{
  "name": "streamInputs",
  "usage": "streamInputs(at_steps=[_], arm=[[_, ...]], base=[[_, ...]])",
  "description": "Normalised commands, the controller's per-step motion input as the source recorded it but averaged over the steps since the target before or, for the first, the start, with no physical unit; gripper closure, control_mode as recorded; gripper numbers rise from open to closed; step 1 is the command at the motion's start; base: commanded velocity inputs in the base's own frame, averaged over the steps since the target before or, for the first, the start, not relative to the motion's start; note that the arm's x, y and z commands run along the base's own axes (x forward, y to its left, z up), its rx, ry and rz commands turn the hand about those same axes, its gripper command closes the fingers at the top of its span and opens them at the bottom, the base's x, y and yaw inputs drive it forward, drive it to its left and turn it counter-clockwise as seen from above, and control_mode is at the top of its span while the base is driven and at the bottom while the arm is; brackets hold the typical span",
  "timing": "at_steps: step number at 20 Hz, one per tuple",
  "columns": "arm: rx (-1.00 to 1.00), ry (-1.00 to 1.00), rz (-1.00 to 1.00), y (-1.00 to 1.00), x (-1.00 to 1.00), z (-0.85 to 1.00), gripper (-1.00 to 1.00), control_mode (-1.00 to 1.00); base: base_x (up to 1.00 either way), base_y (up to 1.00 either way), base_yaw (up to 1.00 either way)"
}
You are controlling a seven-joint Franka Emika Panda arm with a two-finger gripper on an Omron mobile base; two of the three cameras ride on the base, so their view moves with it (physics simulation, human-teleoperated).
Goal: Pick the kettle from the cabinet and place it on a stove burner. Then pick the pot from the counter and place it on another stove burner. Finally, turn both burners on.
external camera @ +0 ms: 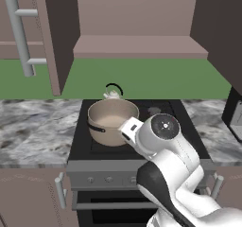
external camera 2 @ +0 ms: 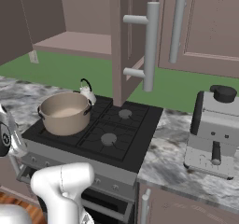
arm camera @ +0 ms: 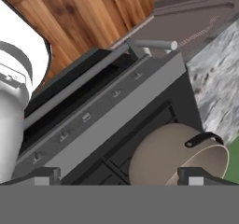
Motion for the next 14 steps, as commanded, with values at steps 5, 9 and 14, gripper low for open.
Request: streamInputs(at_steps=[5,9,14], arm=[[-0.02,-0.03,0.00,0.03,-0.47,0.00,-1.00,-1.00],[-0.03,-0.01,0.01,0.00,-0.22,-0.10,-1.00,-1.00],[-0.04,-0.01,0.00,0.00,-0.01,-0.22,-1.00,-1.00]], base=[[0.00,0.00,0.00],[0.00,0.00,0.00],[0.00,0.00,0.00]])
